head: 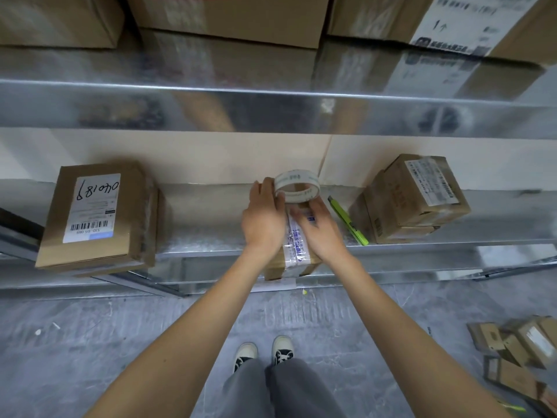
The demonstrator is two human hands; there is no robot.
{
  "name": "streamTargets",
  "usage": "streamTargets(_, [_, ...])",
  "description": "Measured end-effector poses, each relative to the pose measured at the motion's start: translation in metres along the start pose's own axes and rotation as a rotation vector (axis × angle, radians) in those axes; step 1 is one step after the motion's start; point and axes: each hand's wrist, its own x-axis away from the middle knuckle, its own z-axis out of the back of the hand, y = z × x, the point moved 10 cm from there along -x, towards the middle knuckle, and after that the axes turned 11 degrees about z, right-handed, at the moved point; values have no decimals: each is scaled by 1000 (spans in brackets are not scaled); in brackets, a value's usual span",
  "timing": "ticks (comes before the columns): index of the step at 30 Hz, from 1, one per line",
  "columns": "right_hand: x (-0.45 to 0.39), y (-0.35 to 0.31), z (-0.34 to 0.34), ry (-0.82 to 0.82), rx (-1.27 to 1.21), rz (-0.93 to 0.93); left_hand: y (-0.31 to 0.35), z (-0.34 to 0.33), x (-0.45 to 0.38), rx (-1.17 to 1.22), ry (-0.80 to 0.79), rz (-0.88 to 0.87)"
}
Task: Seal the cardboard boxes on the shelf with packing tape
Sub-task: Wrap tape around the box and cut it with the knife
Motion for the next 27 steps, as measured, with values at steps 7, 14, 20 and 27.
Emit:
streamTargets(7, [-1, -5, 2, -159, 502, 26, -23, 37, -6, 148, 27, -37])
streamTargets(14, [0, -45, -7, -143, 800, 159, -71, 43, -5, 416, -33, 161])
streamTargets(20, [8, -62, -48, -287, 641, 84, -72, 22, 1, 503, -29, 332])
streamTargets(27, [10, -59, -43, -274, 703, 135, -71, 30, -9, 509, -73, 270])
